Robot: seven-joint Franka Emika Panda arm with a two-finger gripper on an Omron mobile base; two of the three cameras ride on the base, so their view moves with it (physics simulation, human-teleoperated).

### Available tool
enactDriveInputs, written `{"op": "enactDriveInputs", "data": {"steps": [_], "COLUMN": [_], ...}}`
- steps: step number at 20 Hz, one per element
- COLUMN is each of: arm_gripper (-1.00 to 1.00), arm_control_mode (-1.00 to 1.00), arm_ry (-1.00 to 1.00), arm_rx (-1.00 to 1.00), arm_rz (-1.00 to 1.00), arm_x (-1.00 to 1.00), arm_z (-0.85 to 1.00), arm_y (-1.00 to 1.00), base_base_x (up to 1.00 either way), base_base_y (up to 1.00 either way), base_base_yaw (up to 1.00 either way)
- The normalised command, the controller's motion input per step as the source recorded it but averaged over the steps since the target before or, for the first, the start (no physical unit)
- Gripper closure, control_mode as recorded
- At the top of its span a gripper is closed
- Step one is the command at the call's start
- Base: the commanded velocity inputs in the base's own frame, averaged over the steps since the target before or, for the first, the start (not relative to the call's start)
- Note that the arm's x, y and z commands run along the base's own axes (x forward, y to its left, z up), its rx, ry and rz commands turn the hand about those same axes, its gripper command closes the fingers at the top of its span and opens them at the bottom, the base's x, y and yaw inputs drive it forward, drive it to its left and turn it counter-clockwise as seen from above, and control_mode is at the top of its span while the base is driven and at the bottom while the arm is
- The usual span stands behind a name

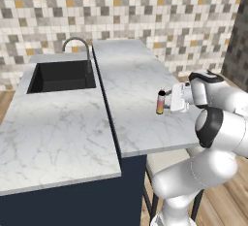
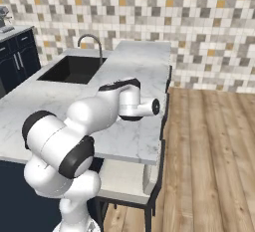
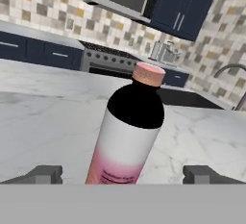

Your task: Pick the bottled drink from the counter and place it in the open cabinet.

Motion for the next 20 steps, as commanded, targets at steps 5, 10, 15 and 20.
{"op": "enactDriveInputs", "data": {"steps": [5, 10, 15, 20], "arm_gripper": [-1.0, -1.0, -1.0, -1.0], "arm_control_mode": [-1.0, -1.0, -1.0, -1.0], "arm_ry": [0.05, 0.02, 0.05, 0.09], "arm_rx": [0.0, 0.0, 0.0, 0.0], "arm_rz": [0.0, 0.0, 0.0, 0.0], "arm_x": [0.0, 0.04, 0.04, 0.0], "arm_z": [0.0, -0.02, -0.02, -0.02], "arm_y": [0.1, 0.0, 0.04, 0.2], "base_base_x": [0.0, 0.0, 0.0, 0.0], "base_base_y": [0.0, 0.0, 0.0, 0.0], "base_base_yaw": [0.0, 0.0, 0.0, 0.0]}}
